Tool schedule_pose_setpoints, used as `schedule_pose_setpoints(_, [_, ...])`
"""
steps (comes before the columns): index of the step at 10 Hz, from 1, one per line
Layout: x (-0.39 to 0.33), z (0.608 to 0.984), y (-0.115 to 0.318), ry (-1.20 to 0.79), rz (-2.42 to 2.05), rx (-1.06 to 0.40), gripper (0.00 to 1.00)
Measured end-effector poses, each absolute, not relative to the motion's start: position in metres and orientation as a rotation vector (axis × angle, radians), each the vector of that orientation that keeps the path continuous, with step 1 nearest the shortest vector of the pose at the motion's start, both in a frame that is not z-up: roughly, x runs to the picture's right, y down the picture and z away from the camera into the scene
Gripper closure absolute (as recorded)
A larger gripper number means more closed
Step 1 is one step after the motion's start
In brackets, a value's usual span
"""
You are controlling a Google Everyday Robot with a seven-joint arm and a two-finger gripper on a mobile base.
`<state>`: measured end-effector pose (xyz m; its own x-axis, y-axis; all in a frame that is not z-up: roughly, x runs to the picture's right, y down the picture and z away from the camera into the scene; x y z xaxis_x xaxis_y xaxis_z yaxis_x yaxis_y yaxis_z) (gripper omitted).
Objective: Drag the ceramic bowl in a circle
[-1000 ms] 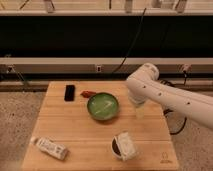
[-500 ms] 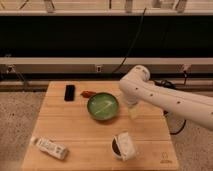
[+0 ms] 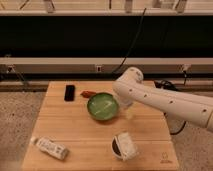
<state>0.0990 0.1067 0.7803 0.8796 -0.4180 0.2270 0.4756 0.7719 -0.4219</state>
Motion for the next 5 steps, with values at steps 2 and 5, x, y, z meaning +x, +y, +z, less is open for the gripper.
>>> schedule_pose_setpoints(2, [0.096, 0.785, 0.111, -0.135, -0.517, -0.5, 0.2])
schedule_pose_setpoints(5, [0.08, 0.796, 0.122, -0.156, -0.565, -0.528, 0.2])
